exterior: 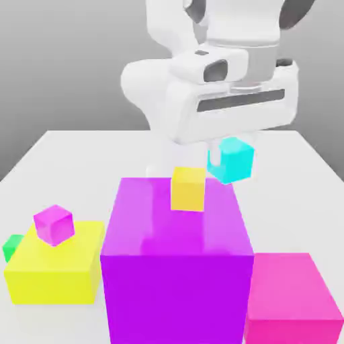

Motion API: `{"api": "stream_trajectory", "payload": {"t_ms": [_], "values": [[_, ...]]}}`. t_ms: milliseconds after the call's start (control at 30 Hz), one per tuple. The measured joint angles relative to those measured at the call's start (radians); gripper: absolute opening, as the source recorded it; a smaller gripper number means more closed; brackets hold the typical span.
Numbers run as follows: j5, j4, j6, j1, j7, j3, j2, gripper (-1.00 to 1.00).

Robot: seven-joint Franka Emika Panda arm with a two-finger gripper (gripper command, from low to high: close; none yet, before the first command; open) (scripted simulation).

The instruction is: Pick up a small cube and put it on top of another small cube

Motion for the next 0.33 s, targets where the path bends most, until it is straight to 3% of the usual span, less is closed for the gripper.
{"api": "stream_trajectory", "payload": {"t_ms": [67,200,233,333], "values": [[0.002,-0.029,-0.042,-0.026,0.029,-0.014,-0.071,-1.00],[0.005,-0.129,0.074,-0.041,0.040,-0.018,-0.056,-1.00],[0.005,-0.151,0.105,-0.042,0.039,-0.017,-0.046,1.00],[0.005,-0.151,0.105,-0.042,0.039,-0.017,-0.046,1.00]]}}
